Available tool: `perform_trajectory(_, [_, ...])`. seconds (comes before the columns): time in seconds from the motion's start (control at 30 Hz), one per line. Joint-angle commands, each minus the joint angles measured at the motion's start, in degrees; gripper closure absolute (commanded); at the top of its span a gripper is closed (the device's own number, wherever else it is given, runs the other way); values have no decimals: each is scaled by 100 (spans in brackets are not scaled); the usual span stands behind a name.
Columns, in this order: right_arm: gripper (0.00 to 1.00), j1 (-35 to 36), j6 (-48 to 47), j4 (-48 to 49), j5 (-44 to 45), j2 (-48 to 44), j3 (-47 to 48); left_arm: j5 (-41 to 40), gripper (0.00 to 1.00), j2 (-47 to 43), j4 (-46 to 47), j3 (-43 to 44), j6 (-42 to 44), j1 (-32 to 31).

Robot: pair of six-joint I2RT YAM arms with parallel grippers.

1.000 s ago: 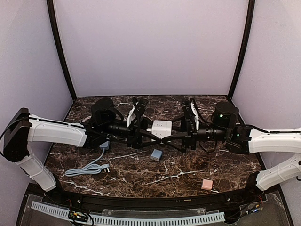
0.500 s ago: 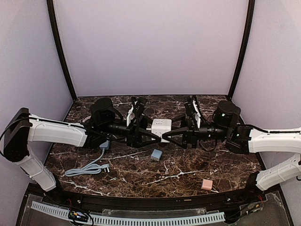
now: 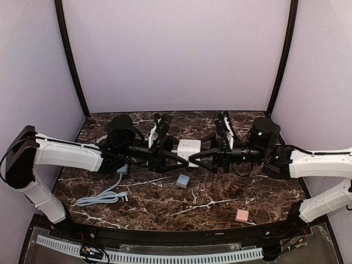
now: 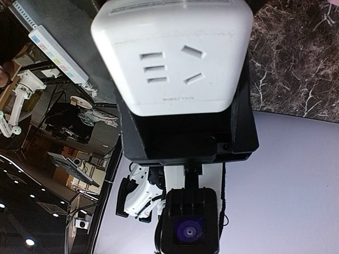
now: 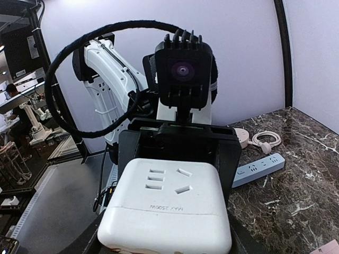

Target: Insert the plug

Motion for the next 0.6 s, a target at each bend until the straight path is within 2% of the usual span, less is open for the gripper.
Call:
perform_trajectory(0.0, [46,135,-41,206,-259,94,141,-133,87,9,395,63,-34,-41])
perform_trajectory(0.1, [54,152,-50,182,-263,120,153,-211,86,18,472,51,-58,-41])
perform_trajectory(0.2, [71,172,-72,197,-252,134,139,-270,83,33,574,29,-109,-41])
perform_trajectory(0.23, [80,173,-72,213,-234,134,124,-303,73,34,575,22,-114,-41])
perform_trajectory(0.27, [89,174,-79,198,-150,120,119,-355,56,17,536,-8,-102,-41])
perform_trajectory(0.3, [97,172,-111,147,-61,103,119,-405,48,-11,415,-55,-79,-37])
perform_trajectory(0.33, [100,174,-159,55,24,73,127,-541,31,-104,342,-99,-1,-40])
perform_trajectory(0.4, [100,173,-323,-171,256,-21,143,-882,8,-322,-52,-250,208,-41])
perform_trajectory(0.47, [100,174,-476,-472,560,-151,145,-1355,2,-598,-614,-421,438,-41])
perform_trajectory(0.57, [100,174,-638,-895,1091,-384,154,-2245,1,-1043,-1716,-675,672,-36])
